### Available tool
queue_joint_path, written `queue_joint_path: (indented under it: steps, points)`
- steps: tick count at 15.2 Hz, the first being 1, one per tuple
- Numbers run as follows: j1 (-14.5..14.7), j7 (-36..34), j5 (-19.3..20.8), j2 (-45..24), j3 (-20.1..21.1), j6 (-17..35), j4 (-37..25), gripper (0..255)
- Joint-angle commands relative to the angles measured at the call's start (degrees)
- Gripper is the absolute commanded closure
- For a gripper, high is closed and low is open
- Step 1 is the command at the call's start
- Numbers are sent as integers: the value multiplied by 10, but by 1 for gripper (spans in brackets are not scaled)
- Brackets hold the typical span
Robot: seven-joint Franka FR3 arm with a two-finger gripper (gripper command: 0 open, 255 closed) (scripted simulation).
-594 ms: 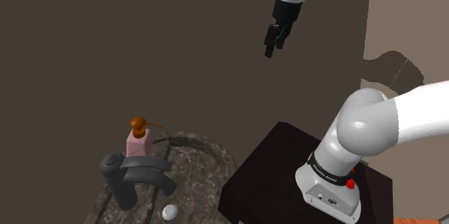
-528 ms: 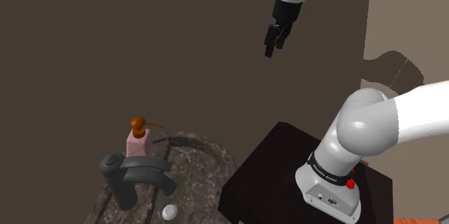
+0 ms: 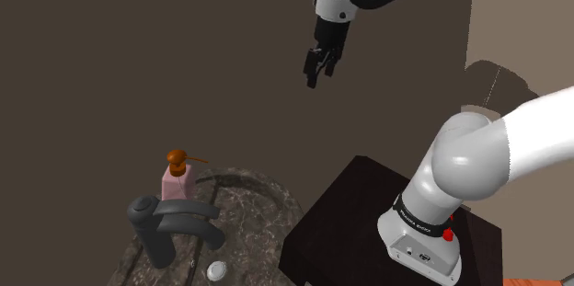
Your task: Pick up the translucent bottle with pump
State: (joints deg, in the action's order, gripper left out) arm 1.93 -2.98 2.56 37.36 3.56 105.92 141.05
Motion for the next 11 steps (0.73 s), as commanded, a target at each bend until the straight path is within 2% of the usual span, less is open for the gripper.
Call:
queue_joint_path:
  steps: [1, 6, 11]
  points:
    - [6, -24, -7, -36, 18, 35, -2, 0]
    - [16, -80, -13, -126, 59, 99, -27, 0]
    - [22, -140, -1, -226, 98, 152, -72, 0]
